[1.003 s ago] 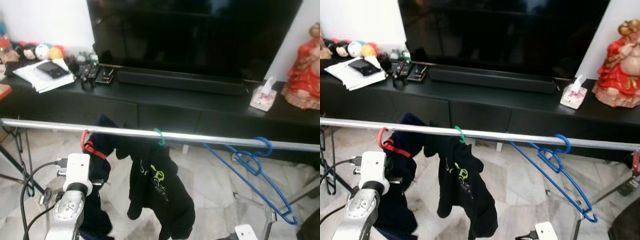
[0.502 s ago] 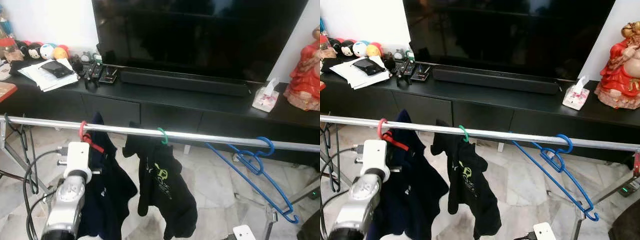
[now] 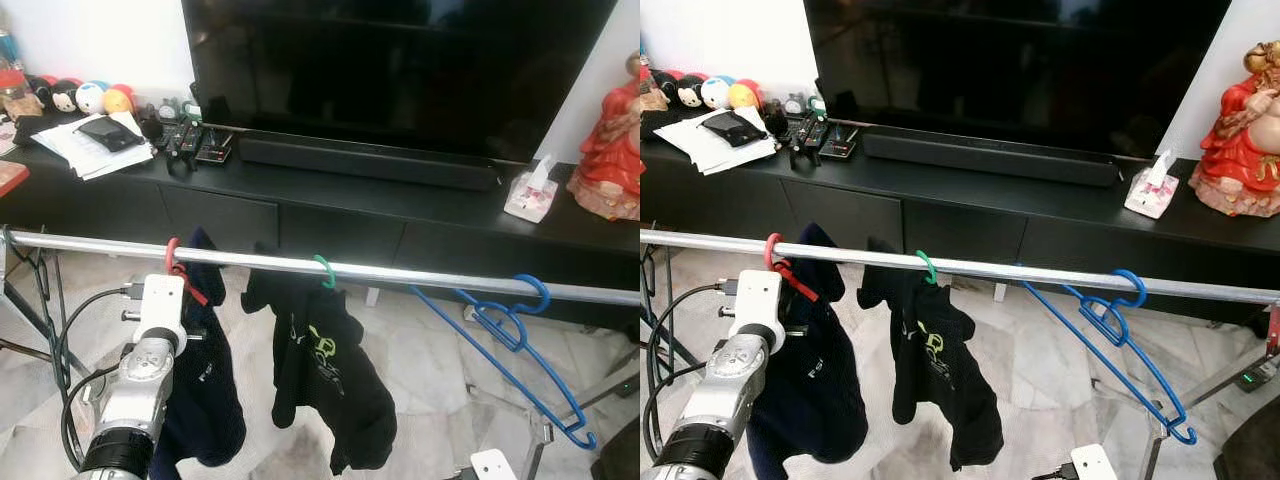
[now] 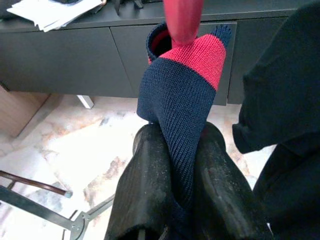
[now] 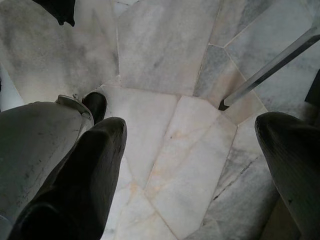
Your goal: Hang hanger
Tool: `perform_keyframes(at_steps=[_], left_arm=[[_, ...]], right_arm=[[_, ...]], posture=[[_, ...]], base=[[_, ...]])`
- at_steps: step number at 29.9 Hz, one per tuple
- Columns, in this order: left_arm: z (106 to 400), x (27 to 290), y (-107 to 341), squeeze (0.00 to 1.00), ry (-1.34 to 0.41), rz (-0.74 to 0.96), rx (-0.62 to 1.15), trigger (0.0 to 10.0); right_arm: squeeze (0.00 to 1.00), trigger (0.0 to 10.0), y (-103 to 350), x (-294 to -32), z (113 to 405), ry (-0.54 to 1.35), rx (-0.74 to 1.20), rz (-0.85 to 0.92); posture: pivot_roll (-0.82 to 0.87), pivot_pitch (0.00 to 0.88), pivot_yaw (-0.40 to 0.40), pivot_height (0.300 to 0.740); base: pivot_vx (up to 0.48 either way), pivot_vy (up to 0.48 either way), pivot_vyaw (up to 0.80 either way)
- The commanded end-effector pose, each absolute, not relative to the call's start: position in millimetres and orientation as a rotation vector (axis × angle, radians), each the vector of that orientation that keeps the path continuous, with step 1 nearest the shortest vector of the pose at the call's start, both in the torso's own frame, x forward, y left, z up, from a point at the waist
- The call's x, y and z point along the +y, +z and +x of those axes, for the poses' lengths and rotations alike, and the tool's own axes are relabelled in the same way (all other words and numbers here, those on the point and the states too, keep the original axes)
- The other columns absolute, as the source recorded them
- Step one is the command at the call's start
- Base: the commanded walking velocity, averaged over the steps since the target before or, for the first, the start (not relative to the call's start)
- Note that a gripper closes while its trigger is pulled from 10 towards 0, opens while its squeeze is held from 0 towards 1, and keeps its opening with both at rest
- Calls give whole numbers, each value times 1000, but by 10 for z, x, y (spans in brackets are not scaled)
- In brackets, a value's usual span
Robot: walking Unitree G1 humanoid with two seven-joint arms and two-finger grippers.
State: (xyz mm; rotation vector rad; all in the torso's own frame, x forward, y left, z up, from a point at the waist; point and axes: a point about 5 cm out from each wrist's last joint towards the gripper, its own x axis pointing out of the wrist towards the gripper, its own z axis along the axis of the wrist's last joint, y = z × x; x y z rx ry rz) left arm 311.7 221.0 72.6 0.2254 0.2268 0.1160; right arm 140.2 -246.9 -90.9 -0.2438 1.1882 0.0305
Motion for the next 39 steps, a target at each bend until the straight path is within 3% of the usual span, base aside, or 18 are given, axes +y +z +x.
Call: perform_keyframes(at_steps=[1, 6, 7, 8, 9, 10, 24, 39], left_arm=[[3045, 2162, 628, 0, 103, 235, 249, 10000], [2983, 2146, 612, 0, 115, 231, 230, 10000], [2970, 2150, 611, 94, 123, 225, 224, 10000], [2960, 2154, 614, 478, 129, 221, 217, 10000], [2952, 2156, 621, 933, 135, 216, 209, 10000], [2941, 2160, 629, 1000, 142, 212, 199, 10000], [2820, 2097, 694, 1000, 149, 190, 126, 10000], [2436, 1964, 766, 1000, 128, 173, 11, 10000]], right_arm=[[0, 10000, -894, -2532, 1392, 21, 1189, -255], [0, 10000, -891, -2540, 1392, 23, 1189, -260], [0, 10000, -891, -2540, 1392, 24, 1190, -261], [0, 10000, -891, -2539, 1393, 25, 1189, -262], [0, 10000, -891, -2538, 1395, 26, 1189, -262], [0, 10000, -891, -2535, 1397, 28, 1189, -262], [0, 10000, -890, -2521, 1412, 44, 1187, -275], [0, 10000, -913, -2516, 1348, 40, 1197, -270]], posture=[[34, 0, -80, 740], [40, 0, -82, 740], [41, 0, -82, 740], [41, 0, -82, 740], [41, 0, -82, 740], [43, 0, -81, 740], [41, 0, -81, 740], [71, 0, -81, 740]], base=[[0, 0, 0], [0, 0, 0], [0, 0, 0], [0, 0, 0], [0, 0, 0], [0, 0, 0], [0, 0, 0], [0, 0, 0]])
